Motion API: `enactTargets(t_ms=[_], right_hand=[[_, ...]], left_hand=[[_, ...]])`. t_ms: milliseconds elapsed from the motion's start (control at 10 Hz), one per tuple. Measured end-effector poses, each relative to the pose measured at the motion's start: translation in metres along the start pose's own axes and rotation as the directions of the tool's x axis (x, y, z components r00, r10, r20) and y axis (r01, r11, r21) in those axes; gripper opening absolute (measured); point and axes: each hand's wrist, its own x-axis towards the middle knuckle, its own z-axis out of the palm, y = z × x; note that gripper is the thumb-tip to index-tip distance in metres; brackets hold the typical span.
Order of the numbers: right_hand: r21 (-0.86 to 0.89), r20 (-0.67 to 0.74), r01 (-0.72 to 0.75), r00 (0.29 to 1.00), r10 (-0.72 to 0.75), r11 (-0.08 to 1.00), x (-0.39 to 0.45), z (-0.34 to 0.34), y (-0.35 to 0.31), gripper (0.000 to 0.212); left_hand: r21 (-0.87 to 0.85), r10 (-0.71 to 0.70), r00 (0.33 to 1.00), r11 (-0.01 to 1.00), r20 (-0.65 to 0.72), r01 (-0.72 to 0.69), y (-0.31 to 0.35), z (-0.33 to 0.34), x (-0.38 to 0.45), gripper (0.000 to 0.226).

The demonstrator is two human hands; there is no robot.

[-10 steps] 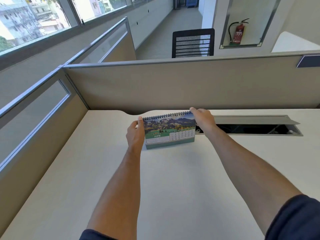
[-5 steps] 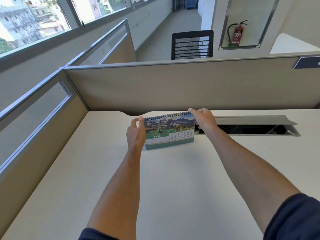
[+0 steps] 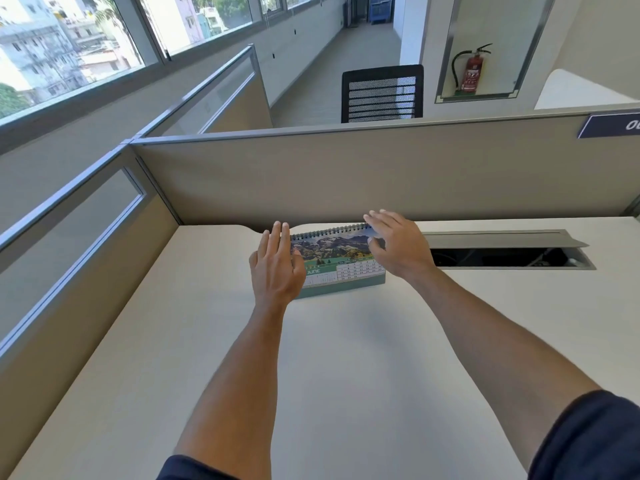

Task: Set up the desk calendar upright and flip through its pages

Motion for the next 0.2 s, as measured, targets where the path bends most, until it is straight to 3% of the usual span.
enactTargets(t_ms=[200], right_hand=[[-0.104,-0.082,0.045,0.995,-0.053,0.994,-0.024,-0.006,0.008,0.067]], left_hand=[[0.1,0.103,0.995,0.99,-0.019,-0.1,0.0,-0.009,-0.02,0.077]])
